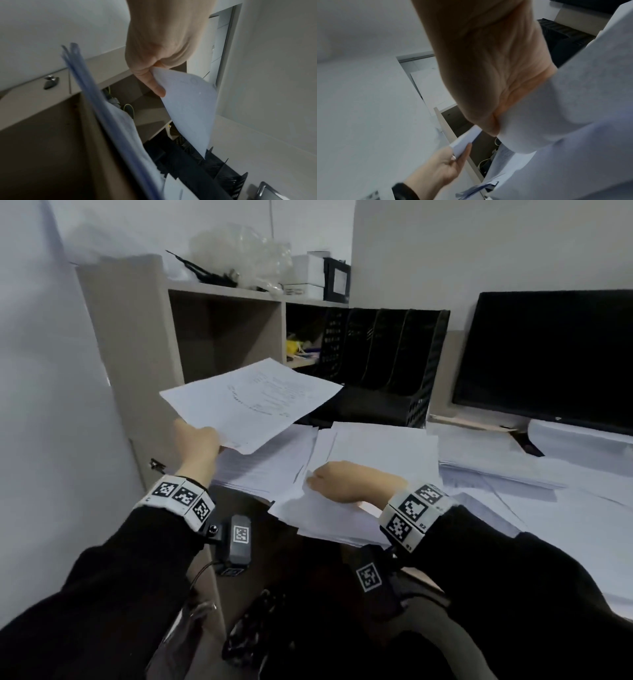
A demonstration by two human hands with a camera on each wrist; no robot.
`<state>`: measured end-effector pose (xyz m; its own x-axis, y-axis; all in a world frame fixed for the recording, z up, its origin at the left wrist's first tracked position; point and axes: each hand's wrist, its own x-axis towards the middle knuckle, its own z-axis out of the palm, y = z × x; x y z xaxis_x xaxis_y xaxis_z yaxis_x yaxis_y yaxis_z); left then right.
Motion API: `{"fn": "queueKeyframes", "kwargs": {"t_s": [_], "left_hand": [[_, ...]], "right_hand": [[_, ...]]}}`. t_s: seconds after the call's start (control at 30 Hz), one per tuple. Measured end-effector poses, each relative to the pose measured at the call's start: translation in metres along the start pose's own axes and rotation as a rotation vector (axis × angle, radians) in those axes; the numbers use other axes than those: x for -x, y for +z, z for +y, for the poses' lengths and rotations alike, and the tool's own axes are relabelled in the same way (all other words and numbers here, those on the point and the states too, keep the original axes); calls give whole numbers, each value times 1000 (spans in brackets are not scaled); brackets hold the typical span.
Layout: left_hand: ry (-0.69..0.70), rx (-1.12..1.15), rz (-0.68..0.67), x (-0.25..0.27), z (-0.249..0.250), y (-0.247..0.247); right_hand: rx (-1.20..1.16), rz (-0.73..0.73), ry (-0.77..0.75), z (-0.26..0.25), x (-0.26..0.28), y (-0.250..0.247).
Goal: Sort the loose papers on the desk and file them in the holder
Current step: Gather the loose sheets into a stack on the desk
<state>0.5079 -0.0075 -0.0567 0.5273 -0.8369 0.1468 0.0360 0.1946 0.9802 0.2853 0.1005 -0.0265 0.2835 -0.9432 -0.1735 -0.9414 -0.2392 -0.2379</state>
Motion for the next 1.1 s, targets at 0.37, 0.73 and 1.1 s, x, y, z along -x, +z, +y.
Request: {"fn": "queueKeyframes", "kwargs": {"t_s": [0.37, 0.73, 1.1], "left_hand": [[-37, -155, 42, 47, -22, 5], [16, -650, 123, 37, -15, 11], [124, -285, 145, 4, -9, -24]], "right_hand": [[22, -64, 8, -15, -14, 16], [27, -175, -5, -12, -5, 14], [-3, -183, -67, 3, -10, 14]]}}
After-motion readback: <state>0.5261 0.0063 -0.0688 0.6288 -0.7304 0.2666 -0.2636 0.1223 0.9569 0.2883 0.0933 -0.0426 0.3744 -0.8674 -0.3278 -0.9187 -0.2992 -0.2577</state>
